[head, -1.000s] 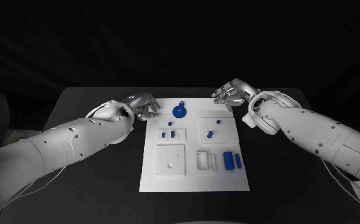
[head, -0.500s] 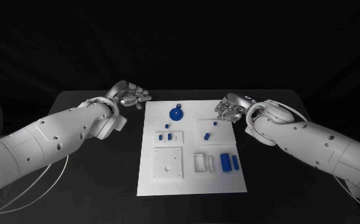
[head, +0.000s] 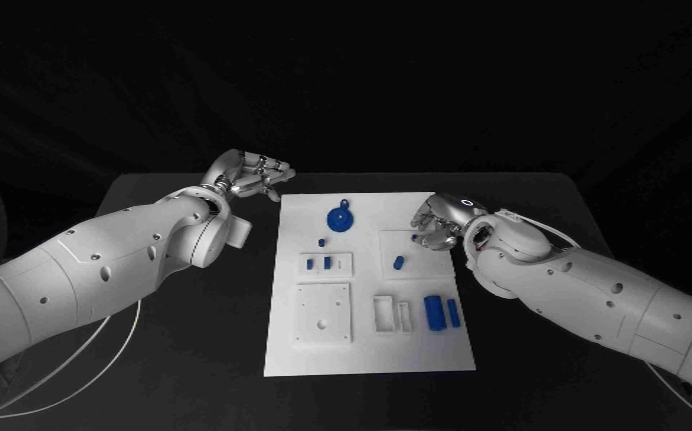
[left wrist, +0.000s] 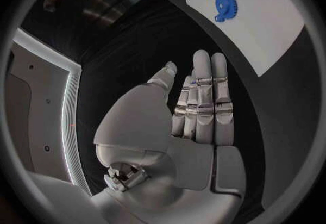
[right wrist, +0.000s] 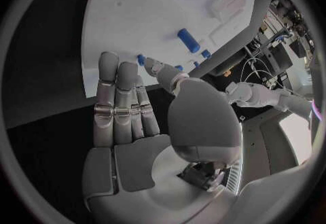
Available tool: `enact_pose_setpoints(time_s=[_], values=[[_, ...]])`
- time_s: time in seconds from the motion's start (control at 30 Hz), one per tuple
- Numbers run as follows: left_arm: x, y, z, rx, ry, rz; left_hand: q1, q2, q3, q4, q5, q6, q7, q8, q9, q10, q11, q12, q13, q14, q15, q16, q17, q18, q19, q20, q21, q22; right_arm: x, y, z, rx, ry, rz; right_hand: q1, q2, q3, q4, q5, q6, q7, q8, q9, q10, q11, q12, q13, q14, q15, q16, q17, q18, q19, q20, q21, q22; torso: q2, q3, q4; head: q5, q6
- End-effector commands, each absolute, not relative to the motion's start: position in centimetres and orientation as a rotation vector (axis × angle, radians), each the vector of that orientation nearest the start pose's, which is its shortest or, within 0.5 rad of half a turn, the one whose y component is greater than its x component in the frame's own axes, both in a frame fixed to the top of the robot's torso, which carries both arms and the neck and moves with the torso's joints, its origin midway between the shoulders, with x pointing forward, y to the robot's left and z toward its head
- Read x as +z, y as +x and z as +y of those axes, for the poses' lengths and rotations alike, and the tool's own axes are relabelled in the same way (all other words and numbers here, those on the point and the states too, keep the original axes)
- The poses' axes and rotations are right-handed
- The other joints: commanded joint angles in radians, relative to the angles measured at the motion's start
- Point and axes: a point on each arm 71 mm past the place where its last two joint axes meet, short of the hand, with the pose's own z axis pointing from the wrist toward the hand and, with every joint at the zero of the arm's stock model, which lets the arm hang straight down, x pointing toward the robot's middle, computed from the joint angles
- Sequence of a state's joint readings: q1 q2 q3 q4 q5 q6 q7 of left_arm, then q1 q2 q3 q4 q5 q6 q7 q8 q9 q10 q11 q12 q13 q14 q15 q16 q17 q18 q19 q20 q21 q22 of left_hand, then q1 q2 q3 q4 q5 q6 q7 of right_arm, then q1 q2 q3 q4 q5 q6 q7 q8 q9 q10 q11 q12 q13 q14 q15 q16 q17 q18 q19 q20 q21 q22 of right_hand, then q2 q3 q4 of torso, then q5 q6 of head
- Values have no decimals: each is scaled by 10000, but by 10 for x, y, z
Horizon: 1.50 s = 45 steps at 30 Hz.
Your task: Assemble the parts on the task board
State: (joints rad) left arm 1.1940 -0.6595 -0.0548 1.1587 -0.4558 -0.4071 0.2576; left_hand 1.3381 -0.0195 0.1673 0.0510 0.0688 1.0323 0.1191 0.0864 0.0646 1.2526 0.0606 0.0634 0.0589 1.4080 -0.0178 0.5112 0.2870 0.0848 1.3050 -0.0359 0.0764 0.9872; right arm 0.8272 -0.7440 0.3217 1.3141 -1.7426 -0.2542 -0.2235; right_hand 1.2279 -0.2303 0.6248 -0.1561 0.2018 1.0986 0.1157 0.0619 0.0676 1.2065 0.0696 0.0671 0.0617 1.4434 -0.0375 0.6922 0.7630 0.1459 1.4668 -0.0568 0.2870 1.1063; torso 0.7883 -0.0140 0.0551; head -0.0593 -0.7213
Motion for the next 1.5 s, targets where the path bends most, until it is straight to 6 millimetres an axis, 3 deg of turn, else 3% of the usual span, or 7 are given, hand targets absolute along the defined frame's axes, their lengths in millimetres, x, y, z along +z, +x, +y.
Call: enact_pose_setpoints(time_s=[0.03, 0.37, 0.63, 0.7, 0.77, 0.83, 1.5], values=[[-203, 549, 228, -11169, -8120, 14262, 47, 94, 19, 34, 65, 41, -9, 65, -7, 55, 13, -21, 12, 94, -2, -61, 20, -132, 61, 2, -9, -26, -267, 492, -232, 3568, -481, 17097, 19, -88, 137, -23, 134, 87, 8, 13, 9, 89, -6, -62, -11, 59, 34, 52, 5, 12, 392, 9, 128, 30, 6, 28, -8, 12, -35], [-202, 548, 229, -11184, -8230, 14227, 64, 123, 97, 31, 115, 50, -15, 66, -7, 62, 8, -22, 11, 146, -8, -221, 161, -162, 87, -21, 8, -200, -276, 487, -226, 3250, -914, 17594, -26, -53, 244, -97, 393, 346, -66, 16, 23, 409, -100, -59, -6, 60, -15, 141, 50, -37, 355, -42, 317, 118, 9, 21, -24, 9, -93], [-202, 549, 227, -11219, -8201, 14295, 70, 133, 132, 20, 152, 48, -11, 64, -7, 59, 8, -21, 12, 142, -7, -225, 176, -158, 79, -19, 17, -199, -279, 486, -221, 3186, -929, 17485, -6, 66, 360, -145, 245, 517, -111, 17, 32, 594, -160, -58, -3, 45, -65, 163, 82, -60, 339, -90, 387, 201, 7, 21, -8, 10, -95], [-202, 549, 227, -11216, -8203, 14309, 69, 134, 146, 16, 153, 48, -11, 64, -7, 57, 9, -21, 12, 140, -7, -227, 184, -157, 76, -18, 22, -198, -280, 486, -220, 3185, -946, 17494, 24, 158, 366, -146, 133, 644, -147, 35, 49, 723, -205, -45, 3, 56, -87, 171, 89, -77, 345, -103, 464, 241, 7, 23, -8, 20, -104], [-202, 549, 227, -11210, -8208, 14327, 69, 134, 146, 16, 153, 48, -11, 64, -7, 57, 9, -21, 12, 140, -7, -227, 184, -157, 76, -18, 22, -198, -282, 486, -218, 3194, -982, 17530, 145, 494, 346, -160, -558, 983, -235, 67, 120, 1117, -346, -27, 36, 78, -156, 184, 105, -145, 367, -155, 672, 337, 8, 32, -13, 24, -116], [-202, 549, 227, -11209, -8212, 14342, 69, 134, 146, 16, 153, 48, -11, 64, -7, 57, 9, -21, 12, 140, -7, -227, 184, -157, 76, -18, 22, -198, -284, 485, -216, 3190, -1036, 17575, 119, 602, 284, -202, -713, 1051, -258, 29, 140, 1164, -366, -48, 32, 87, -166, 187, 113, -192, 366, -178, 727, 372, 9, 30, -13, 26, -132], [-205, 550, 226, -11649, -8324, 14746, 8, 113, 110, -12, 84, 12, 7, 56, -5, 0, 34, -21, 12, 92, 17, -277, 208, -153, 39, 3, 24, -215, -300, 479, -208, 2171, -1731, 17783, 15, 1005, 110, -707, -762, 1459, -346, 24, 209, 1504, -485, -44, 44, 106, -252, 197, 211, -365, 329, -292, 1466, 976, 4, 30, -20, 37, -194]])
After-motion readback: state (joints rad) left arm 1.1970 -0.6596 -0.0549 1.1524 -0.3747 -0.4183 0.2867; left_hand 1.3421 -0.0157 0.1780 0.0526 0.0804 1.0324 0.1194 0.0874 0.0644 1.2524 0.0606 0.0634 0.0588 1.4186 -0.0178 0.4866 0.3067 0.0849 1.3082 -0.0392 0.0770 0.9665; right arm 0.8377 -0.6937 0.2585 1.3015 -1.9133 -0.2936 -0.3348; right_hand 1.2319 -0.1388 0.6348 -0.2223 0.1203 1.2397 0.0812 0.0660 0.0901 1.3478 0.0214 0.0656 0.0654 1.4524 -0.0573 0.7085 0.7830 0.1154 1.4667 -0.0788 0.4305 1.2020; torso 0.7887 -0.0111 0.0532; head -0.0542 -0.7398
